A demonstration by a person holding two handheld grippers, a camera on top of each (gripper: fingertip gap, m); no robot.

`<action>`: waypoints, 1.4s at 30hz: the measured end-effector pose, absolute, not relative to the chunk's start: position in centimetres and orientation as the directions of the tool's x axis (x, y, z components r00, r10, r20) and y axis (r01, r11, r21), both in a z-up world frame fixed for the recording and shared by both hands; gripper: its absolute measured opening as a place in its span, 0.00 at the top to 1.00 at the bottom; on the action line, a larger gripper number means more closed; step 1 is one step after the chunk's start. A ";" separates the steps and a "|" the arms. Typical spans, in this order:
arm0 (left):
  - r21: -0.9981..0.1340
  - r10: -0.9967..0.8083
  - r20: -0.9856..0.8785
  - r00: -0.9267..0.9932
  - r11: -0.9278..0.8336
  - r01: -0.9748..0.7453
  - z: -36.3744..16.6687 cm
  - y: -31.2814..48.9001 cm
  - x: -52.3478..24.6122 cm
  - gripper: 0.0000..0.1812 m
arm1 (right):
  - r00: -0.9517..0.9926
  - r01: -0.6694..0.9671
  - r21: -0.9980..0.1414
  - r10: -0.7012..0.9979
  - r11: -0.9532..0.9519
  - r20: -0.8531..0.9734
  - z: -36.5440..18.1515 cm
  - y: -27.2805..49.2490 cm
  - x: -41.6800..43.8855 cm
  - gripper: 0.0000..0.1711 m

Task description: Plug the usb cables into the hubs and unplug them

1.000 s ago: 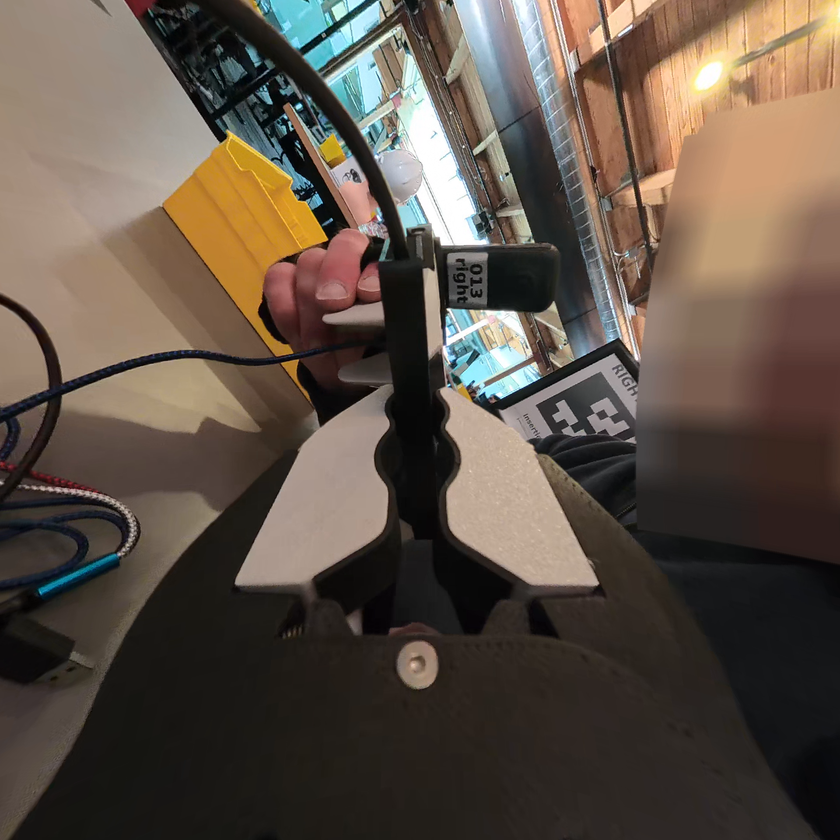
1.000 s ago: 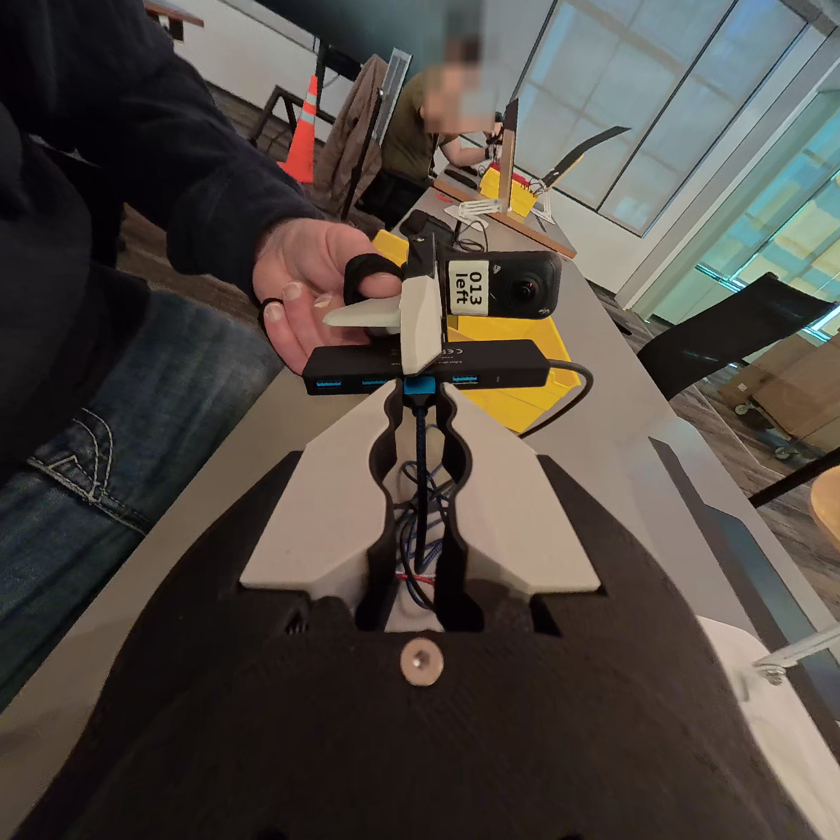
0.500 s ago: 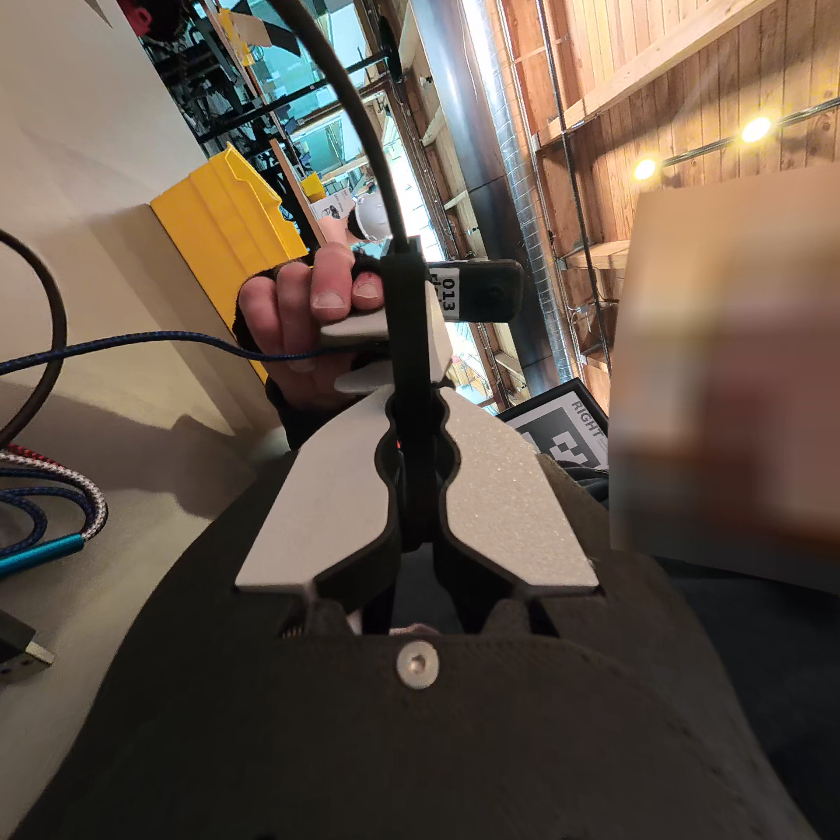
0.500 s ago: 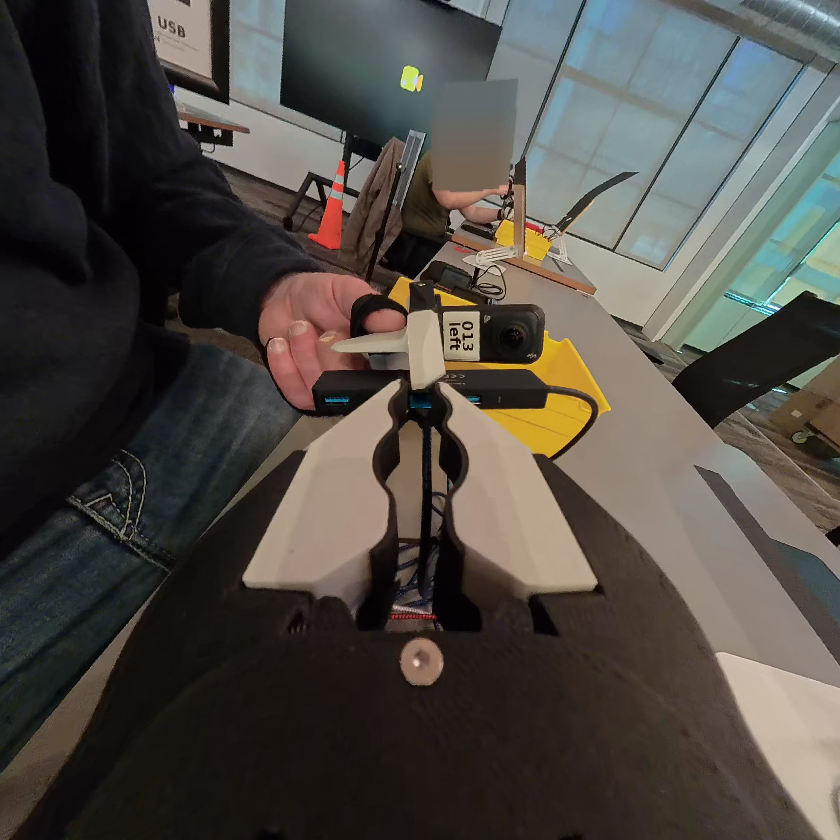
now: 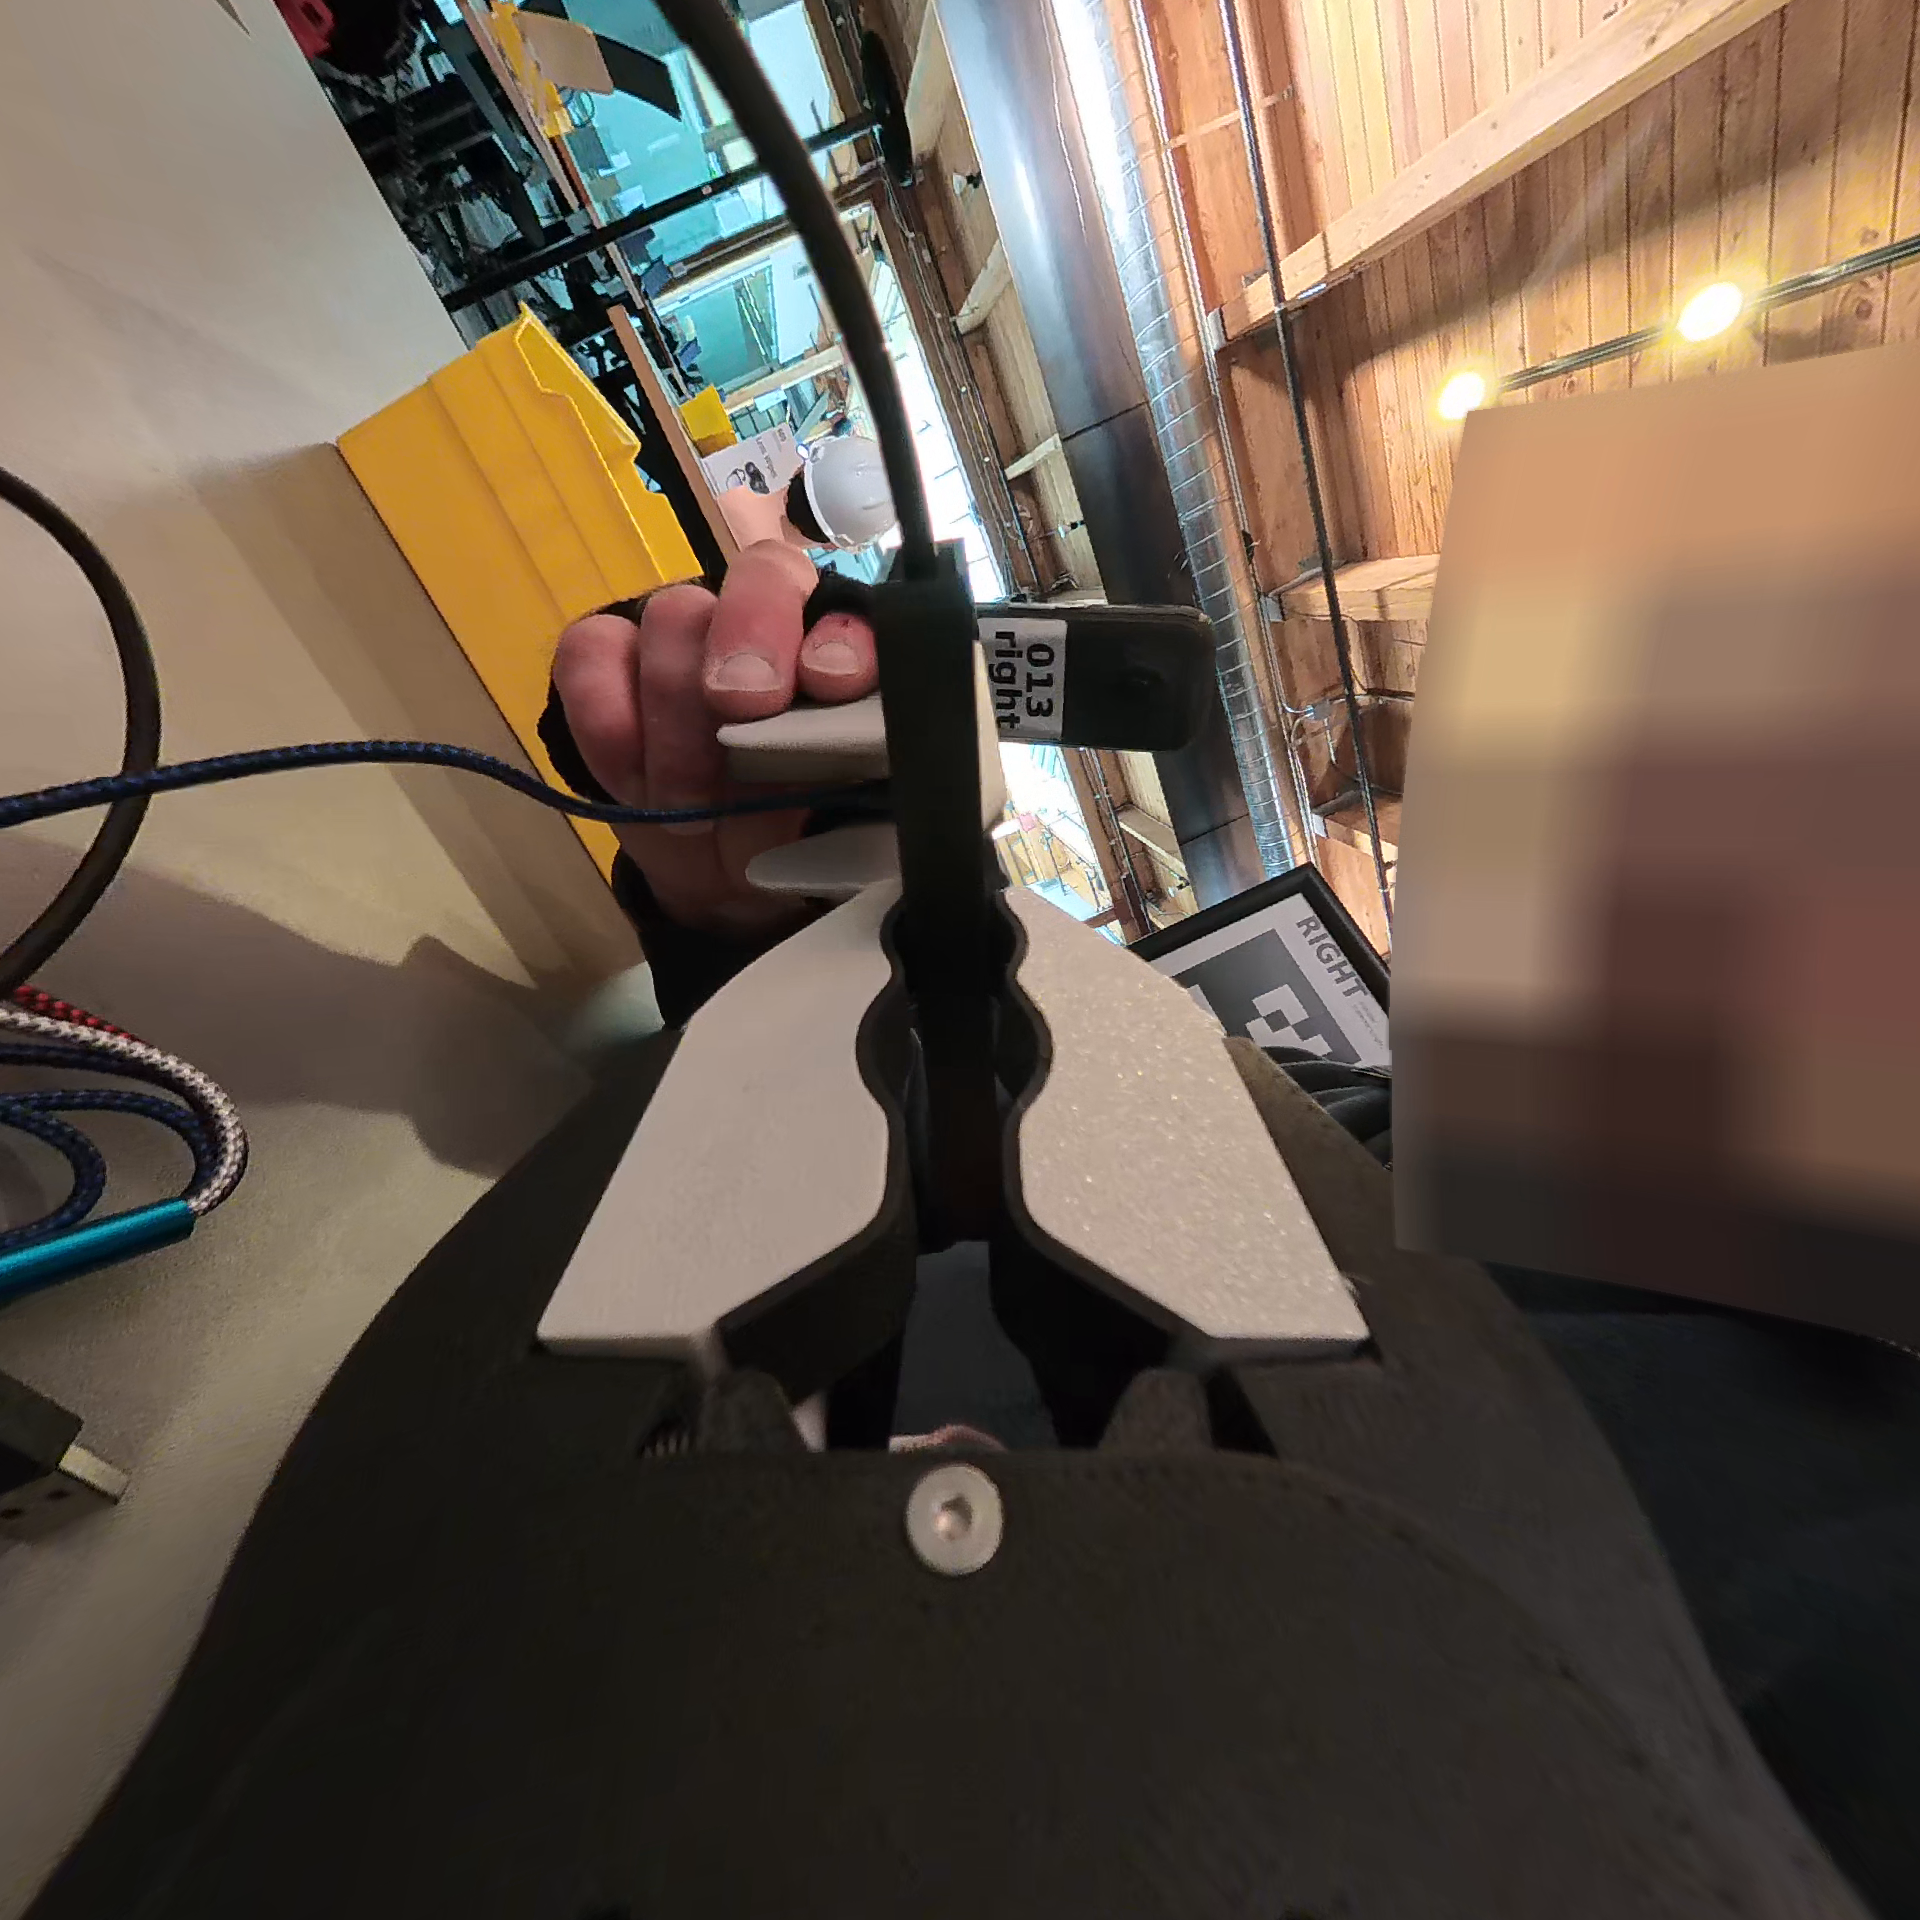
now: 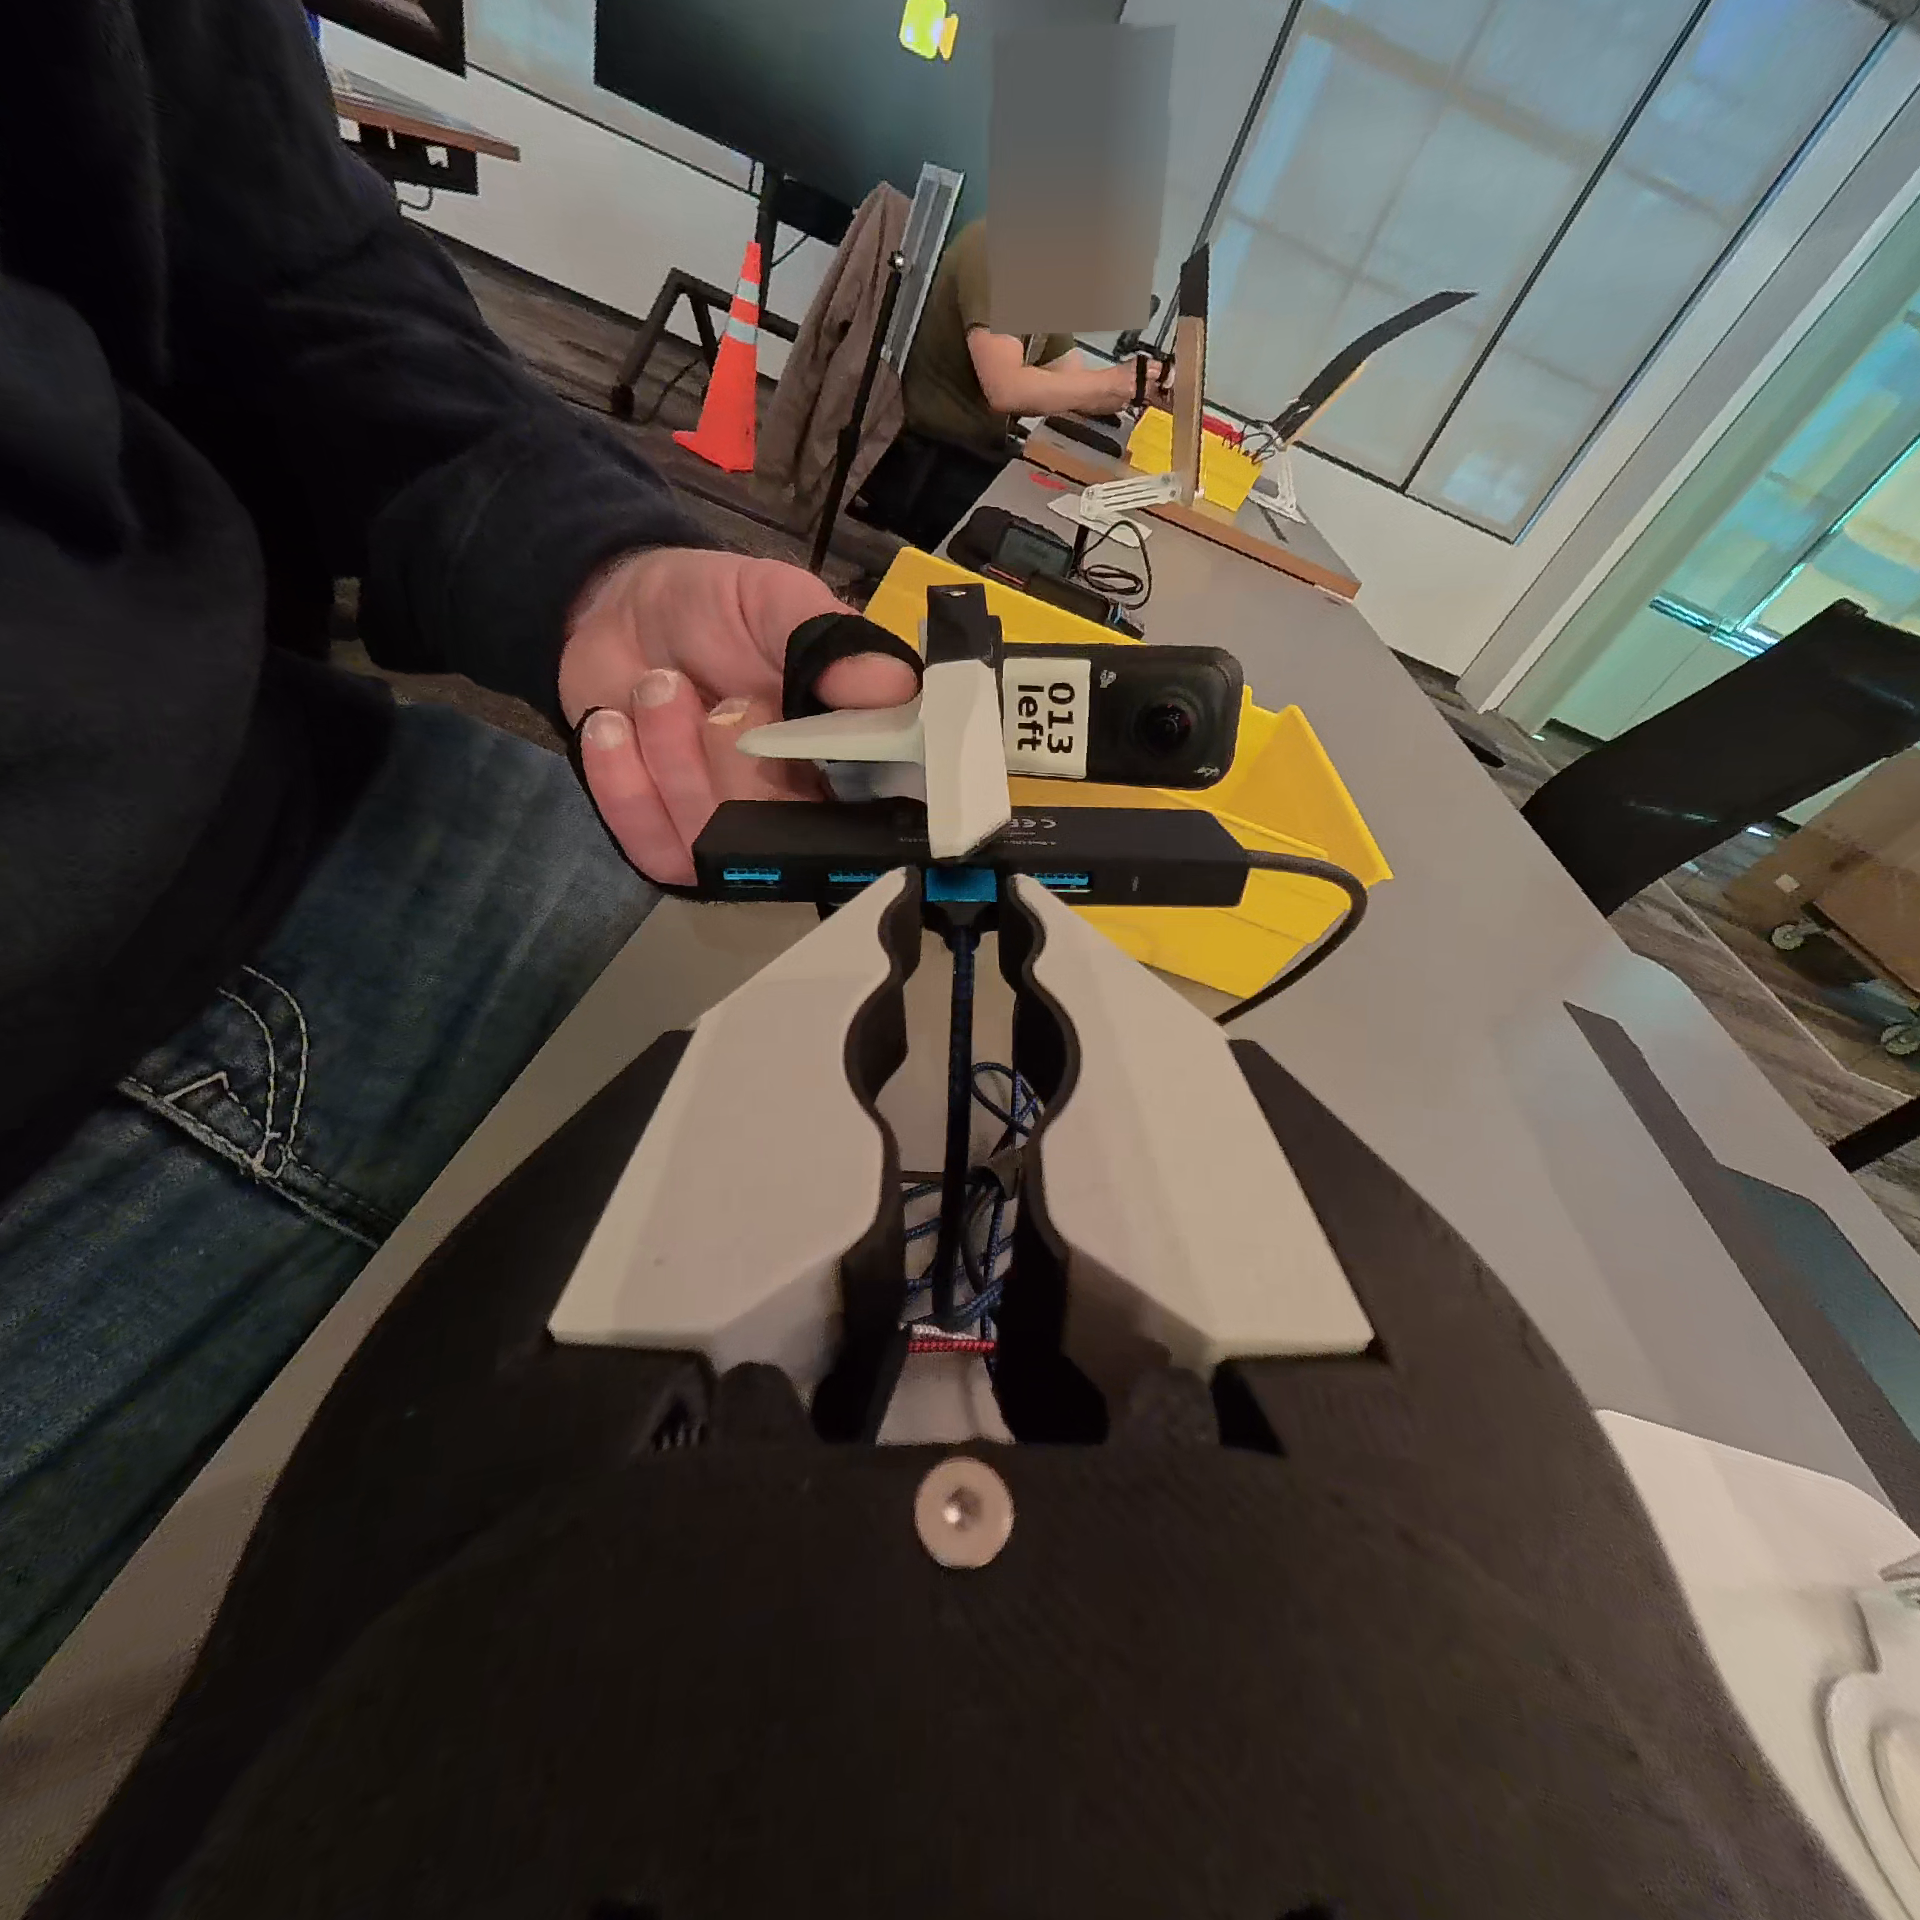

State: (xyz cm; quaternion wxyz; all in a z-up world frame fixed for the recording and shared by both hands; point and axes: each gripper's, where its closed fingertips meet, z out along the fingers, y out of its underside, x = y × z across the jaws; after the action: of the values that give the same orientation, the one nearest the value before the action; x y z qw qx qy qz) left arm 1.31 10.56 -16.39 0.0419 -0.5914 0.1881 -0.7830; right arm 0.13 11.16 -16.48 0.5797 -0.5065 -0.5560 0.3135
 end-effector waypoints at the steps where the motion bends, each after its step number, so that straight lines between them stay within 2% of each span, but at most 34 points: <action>1: -0.344 -0.288 0.910 -0.298 -0.926 -0.158 -16.4 10.5 1.3 0.94 | 0.183 0.199 -0.937 0.928 0.288 0.324 -16.5 11.1 0.1 0.93; 15: -0.442 -0.406 0.889 -0.214 -0.883 -0.160 -16.3 10.5 1.5 0.93 | 0.216 0.251 -0.934 0.925 0.256 0.311 -16.6 11.0 0.6 0.93; 17: -0.424 -0.400 0.891 -0.216 -0.902 -0.080 -15.7 12.3 -0.4 0.93 | 0.257 0.192 -0.956 0.929 0.220 0.265 -15.5 11.6 3.0 0.93; 18: -0.450 -0.434 0.883 -0.179 -0.891 -0.063 -15.8 13.0 -1.3 0.93 | 0.293 0.165 -0.964 0.922 0.210 0.251 -14.9 12.2 4.6 0.93; 19: -0.486 -0.471 0.871 -0.139 -0.868 -0.104 -16.5 12.4 -1.3 0.94 | 0.306 0.186 -0.957 0.913 0.221 0.271 -14.7 12.5 5.1 0.94; 21: -0.484 -0.464 0.872 -0.158 -0.866 -0.127 -16.5 11.5 -0.3 0.94 | 0.293 0.216 -0.946 0.908 0.243 0.300 -14.6 12.4 3.9 0.93; 24: -0.495 -0.481 0.868 -0.123 -0.860 -0.124 -17.0 12.2 -0.1 0.94 | 0.284 0.179 -0.962 0.925 0.206 0.251 -15.2 12.5 2.9 0.93; 32: -0.562 -0.560 0.826 -0.062 -0.811 -0.164 -17.6 12.0 -0.4 0.94 | 0.354 0.241 -0.965 0.916 0.108 0.191 -17.6 13.8 3.4 0.93; 42: -0.700 -0.719 0.695 -0.011 -0.673 -0.240 -15.9 11.3 -1.3 0.94 | 0.409 0.288 -0.957 0.907 -0.025 0.099 -20.0 15.0 3.2 0.93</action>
State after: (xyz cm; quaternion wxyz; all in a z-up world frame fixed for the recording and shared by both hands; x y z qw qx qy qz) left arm -1.27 11.26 -15.86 0.1944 -0.6757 0.3547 -0.6163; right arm 3.22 14.95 -20.03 0.5275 -0.6531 -0.4575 0.2933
